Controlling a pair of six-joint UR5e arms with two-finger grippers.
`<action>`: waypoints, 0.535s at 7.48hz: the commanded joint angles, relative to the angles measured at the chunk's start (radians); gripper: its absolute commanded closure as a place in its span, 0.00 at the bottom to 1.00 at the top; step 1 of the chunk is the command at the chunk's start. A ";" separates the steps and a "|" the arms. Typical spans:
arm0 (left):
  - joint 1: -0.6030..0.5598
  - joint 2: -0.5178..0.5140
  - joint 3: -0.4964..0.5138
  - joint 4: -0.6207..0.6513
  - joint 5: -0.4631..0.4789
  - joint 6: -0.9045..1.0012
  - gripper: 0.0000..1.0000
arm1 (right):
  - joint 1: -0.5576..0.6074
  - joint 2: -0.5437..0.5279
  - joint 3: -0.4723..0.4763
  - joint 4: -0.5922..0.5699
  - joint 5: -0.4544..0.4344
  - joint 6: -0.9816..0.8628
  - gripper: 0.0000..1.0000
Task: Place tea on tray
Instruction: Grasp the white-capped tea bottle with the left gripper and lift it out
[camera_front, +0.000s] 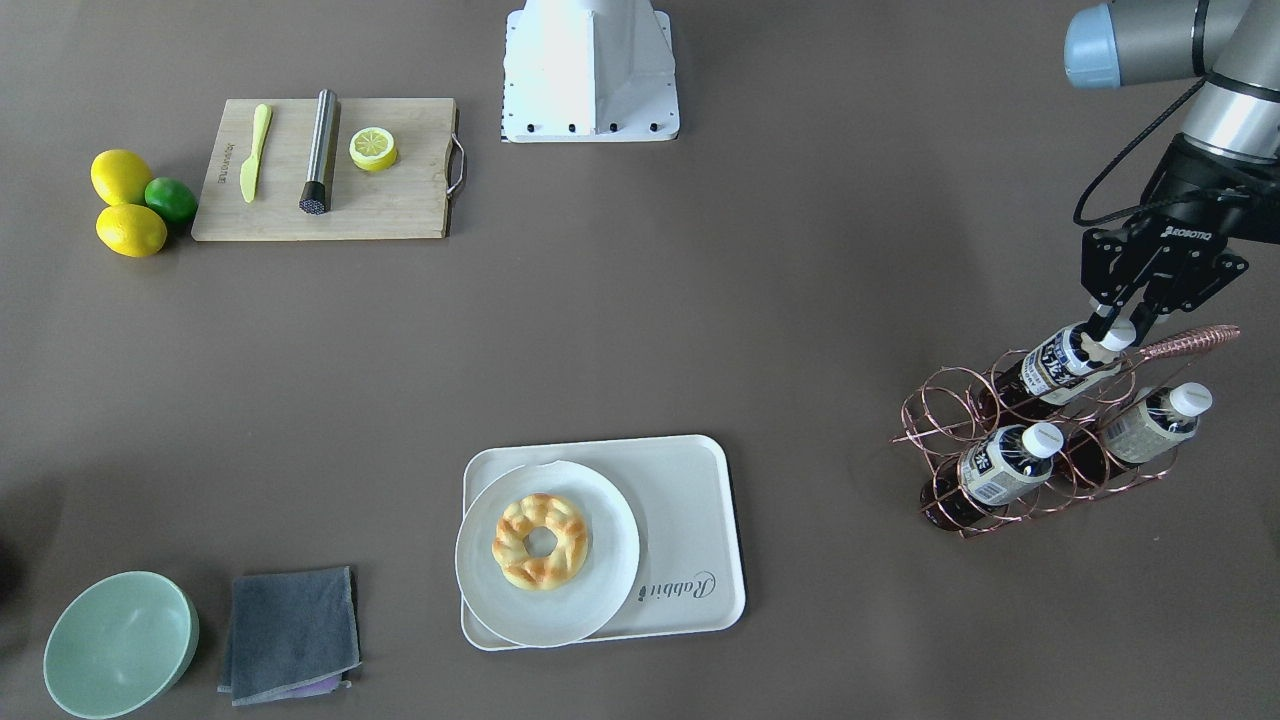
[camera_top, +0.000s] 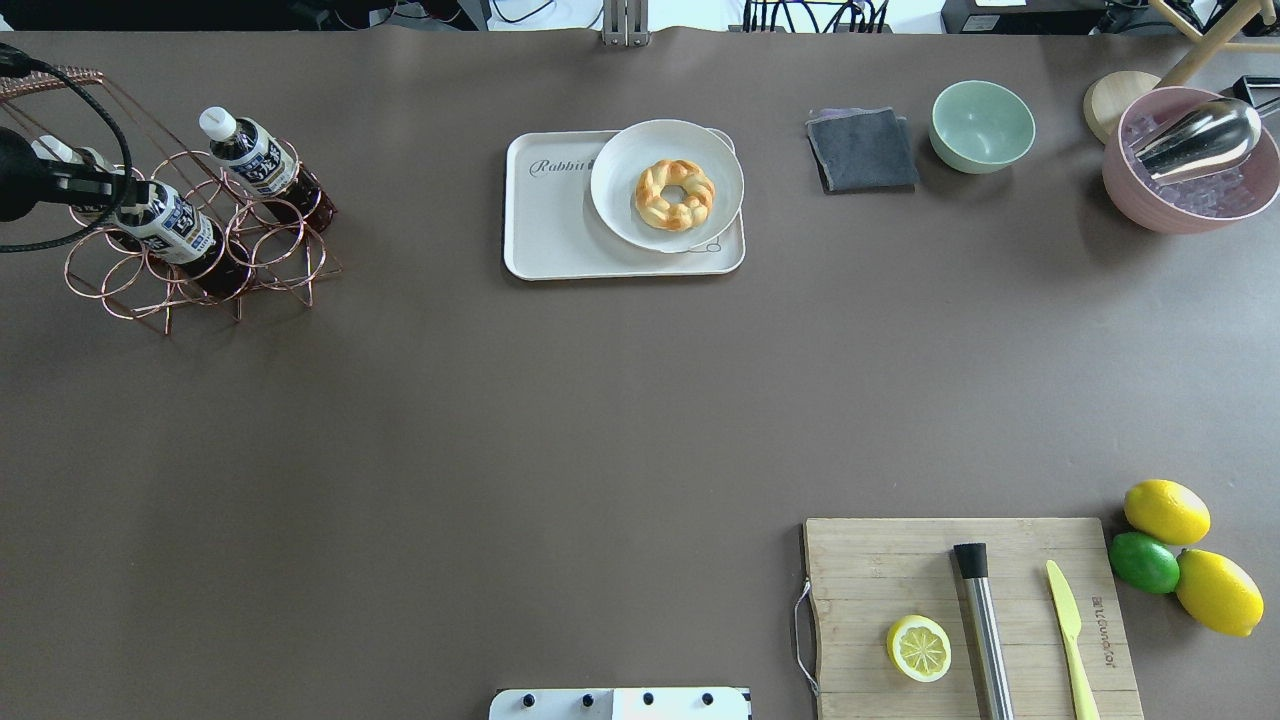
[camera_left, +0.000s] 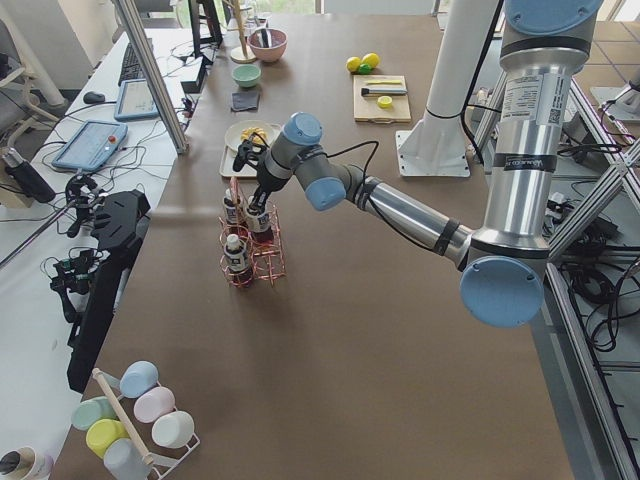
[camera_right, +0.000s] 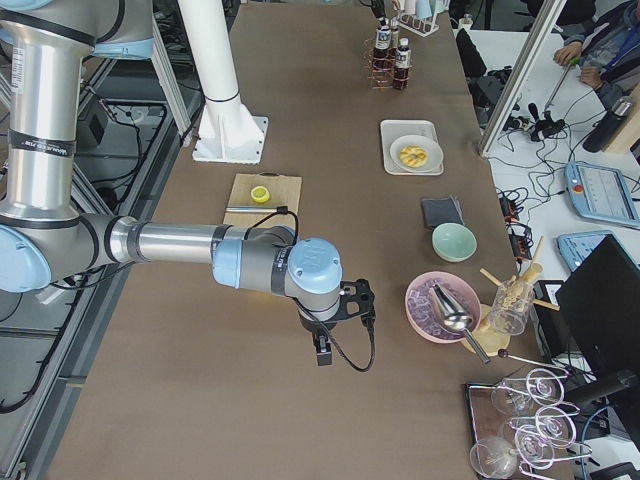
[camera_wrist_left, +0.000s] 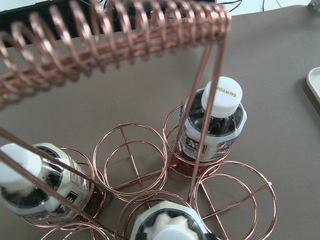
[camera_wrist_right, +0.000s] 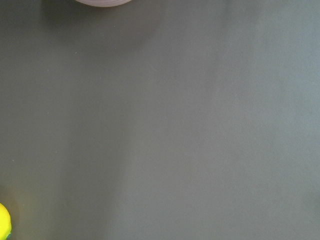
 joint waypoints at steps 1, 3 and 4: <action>-0.110 0.039 -0.087 0.003 -0.113 0.000 1.00 | 0.000 0.001 0.000 0.000 0.004 0.001 0.00; -0.186 0.130 -0.183 0.003 -0.199 0.000 1.00 | 0.000 0.001 0.000 0.000 0.005 0.001 0.00; -0.180 0.143 -0.220 0.004 -0.202 -0.011 1.00 | 0.000 0.001 0.000 0.000 0.005 0.001 0.00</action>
